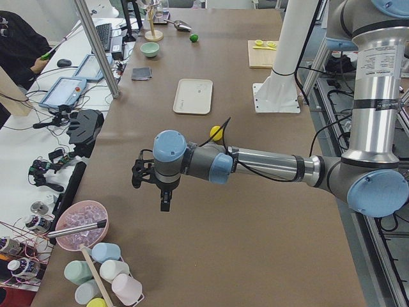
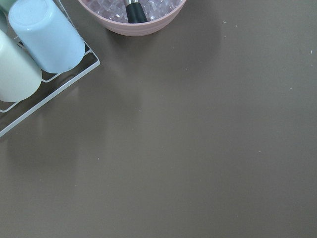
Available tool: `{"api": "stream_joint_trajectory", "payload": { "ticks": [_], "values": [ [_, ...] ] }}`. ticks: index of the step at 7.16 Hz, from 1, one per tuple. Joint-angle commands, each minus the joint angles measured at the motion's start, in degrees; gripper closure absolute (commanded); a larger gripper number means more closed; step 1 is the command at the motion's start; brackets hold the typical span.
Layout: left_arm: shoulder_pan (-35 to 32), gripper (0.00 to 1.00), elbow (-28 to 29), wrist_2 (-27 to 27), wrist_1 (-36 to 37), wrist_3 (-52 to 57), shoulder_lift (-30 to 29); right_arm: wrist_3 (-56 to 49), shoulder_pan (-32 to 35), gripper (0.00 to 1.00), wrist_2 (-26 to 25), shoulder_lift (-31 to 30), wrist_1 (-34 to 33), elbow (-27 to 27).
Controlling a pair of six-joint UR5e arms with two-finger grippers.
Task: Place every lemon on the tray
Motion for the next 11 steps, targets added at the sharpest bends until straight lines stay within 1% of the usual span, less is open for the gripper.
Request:
{"api": "stream_joint_trajectory", "payload": {
  "ticks": [1, 2, 3, 4, 5, 6, 7, 8, 9, 10, 11],
  "values": [
    [0.87, 0.02, -0.09, 0.2, -0.02, -0.23, -0.39, -0.06, 0.0, 0.0, 0.06, 0.1, 0.12, 0.01],
    [1.49, 0.02, -0.17, 0.29, -0.8, -0.15, -0.83, -0.67, -0.78, 0.0, -0.02, 0.54, 0.21, 0.1],
    [2.02, 0.02, -0.09, -0.06, -3.5, -0.24, -1.1, -0.67, -2.27, 0.0, 0.15, 1.32, 2.56, 0.1],
    [3.16, 0.02, -0.09, -0.15, -7.01, -0.32, -1.1, -0.76, -5.94, 0.0, -0.55, 1.94, 5.54, 0.01],
    [3.51, 0.02, 0.17, -0.33, -9.57, -0.15, -1.19, -0.06, -9.11, 0.0, -0.47, 3.16, 6.18, -0.07],
    [5.69, 0.02, 0.0, -0.24, -12.12, -0.32, -2.32, -0.06, -11.92, 0.0, -0.55, 4.4, 6.36, -0.51],
    [6.76, 0.02, 0.26, -0.24, -13.88, -0.24, -2.5, -0.23, -14.48, 0.0, -0.38, 5.02, 9.67, -0.34],
    [7.38, 0.02, 0.35, -0.15, -13.99, -0.24, -2.51, 0.64, -16.24, 0.0, -0.29, 4.41, 17.53, -3.47],
    [7.39, 0.02, 0.18, -0.15, -14.42, -0.15, -2.68, 1.86, -16.78, 0.0, -0.03, 5.63, 22.31, -7.94],
    [8.86, 0.02, 0.35, 0.02, -15.82, -0.32, -3.55, 2.14, -18.0, 0.0, 0.32, 9.47, 24.1, -12.51],
    [10.45, 0.02, 1.57, 0.2, -15.84, -0.32, -5.13, 2.31, -20.54, 0.0, 0.07, 11.94, 24.29, -13.6]
  ]
}}
